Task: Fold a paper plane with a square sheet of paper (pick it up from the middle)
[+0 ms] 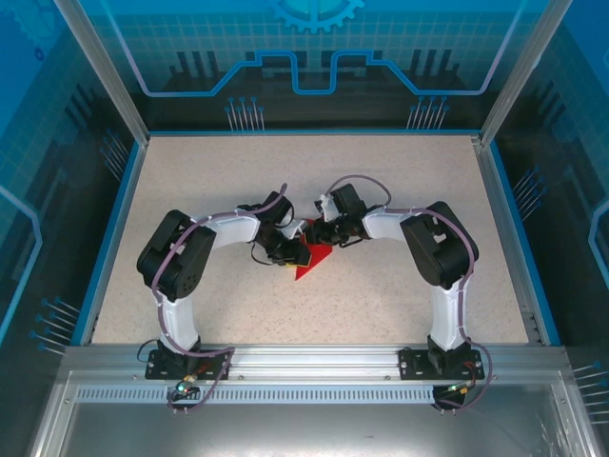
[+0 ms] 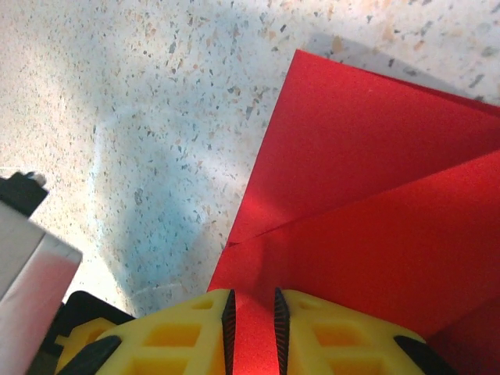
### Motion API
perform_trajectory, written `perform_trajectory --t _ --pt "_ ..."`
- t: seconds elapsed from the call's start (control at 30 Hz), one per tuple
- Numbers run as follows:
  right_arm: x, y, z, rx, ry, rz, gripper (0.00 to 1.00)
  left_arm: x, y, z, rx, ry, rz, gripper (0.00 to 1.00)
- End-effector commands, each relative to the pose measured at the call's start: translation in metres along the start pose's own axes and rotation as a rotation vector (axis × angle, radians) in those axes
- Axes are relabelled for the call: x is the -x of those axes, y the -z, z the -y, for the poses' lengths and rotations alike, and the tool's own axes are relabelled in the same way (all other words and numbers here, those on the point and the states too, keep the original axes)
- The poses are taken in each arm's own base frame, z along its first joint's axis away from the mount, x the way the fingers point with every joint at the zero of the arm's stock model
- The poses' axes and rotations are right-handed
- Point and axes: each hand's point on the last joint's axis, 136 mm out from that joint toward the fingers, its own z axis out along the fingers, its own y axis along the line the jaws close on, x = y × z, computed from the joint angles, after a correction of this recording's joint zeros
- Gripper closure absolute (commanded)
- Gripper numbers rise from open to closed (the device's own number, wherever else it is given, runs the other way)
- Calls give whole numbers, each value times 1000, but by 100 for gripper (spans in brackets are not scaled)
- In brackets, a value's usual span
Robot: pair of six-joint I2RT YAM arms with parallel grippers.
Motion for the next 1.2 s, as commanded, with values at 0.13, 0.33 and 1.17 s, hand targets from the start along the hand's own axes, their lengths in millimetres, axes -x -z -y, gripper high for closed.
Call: perform_trajectory --t 0.13,0.33,1.17 --pt "0 -8 12 -20 -13 -16 77 -16 1 -2 100 -57 -48 69" --pt "-2 -8 14 -17 -17 -22 78 -13 9 2 176 -100 -7 68" --pt "-5 -3 12 5 -15 -21 78 -18 4 -24 399 -131 -45 86"
